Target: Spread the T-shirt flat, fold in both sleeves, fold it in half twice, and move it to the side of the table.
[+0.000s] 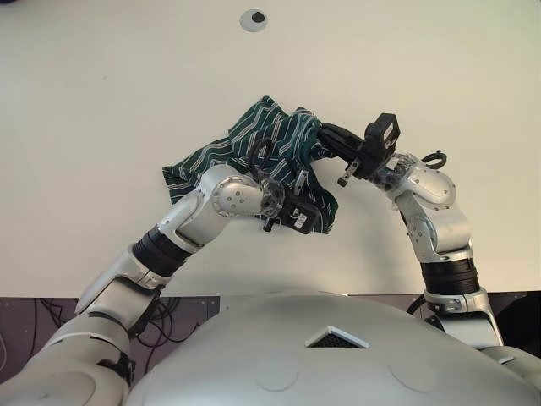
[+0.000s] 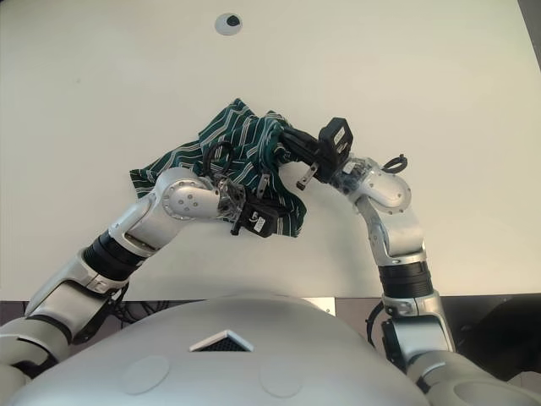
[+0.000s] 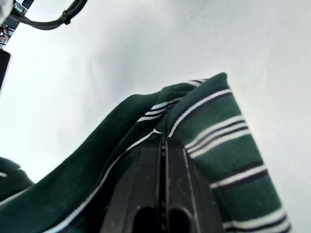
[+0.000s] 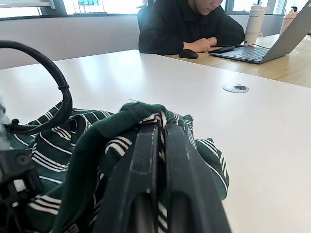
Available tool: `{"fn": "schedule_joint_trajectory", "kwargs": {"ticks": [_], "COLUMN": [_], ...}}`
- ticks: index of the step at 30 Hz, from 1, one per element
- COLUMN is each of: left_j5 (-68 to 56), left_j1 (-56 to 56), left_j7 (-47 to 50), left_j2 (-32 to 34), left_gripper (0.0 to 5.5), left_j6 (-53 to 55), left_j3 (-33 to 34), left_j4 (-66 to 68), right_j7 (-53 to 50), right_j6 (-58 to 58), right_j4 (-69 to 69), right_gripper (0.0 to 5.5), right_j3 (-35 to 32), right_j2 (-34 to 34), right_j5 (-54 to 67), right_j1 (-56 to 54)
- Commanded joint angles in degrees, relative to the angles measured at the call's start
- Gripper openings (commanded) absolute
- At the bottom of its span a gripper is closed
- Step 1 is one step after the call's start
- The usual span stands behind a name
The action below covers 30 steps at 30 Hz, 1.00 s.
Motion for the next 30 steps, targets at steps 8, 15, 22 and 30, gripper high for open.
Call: {"fn": "schedule_joint_trajectory", "kwargs": {"ticks": [8, 15, 22, 30], "left_j5": [-25.29, -49.45, -58.72, -62.36], "left_j1": [7.19, 11.41, 4.95, -4.33], "left_j7": [0.39, 0.29, 6.45, 14.91], "left_j2": [6.96, 10.32, 6.8, 4.62], "left_gripper": [0.02, 0.02, 0.02, 0.02], "left_j6": [-0.36, 4.96, 8.39, 11.81], "left_j3": [21.88, 42.7, 51.55, 57.64], "left_j4": [-8.56, -12.32, -5.87, 3.86], "right_j7": [-1.42, -3.0, -8.7, -13.68], "right_j6": [0.47, 1.01, 3.44, 10.66], "right_j4": [1.38, 3.07, -0.97, -12.03], "right_gripper": [0.0, 0.0, 0.0, 0.0], "right_j3": [-2.21, -6.42, -11.89, -15.09], "right_j2": [0.86, 1.14, 1.18, -1.12], "right_j5": [0.98, 3.41, 5.73, 9.71], "right_j1": [-2.44, -4.3, -6.72, -8.3]}}
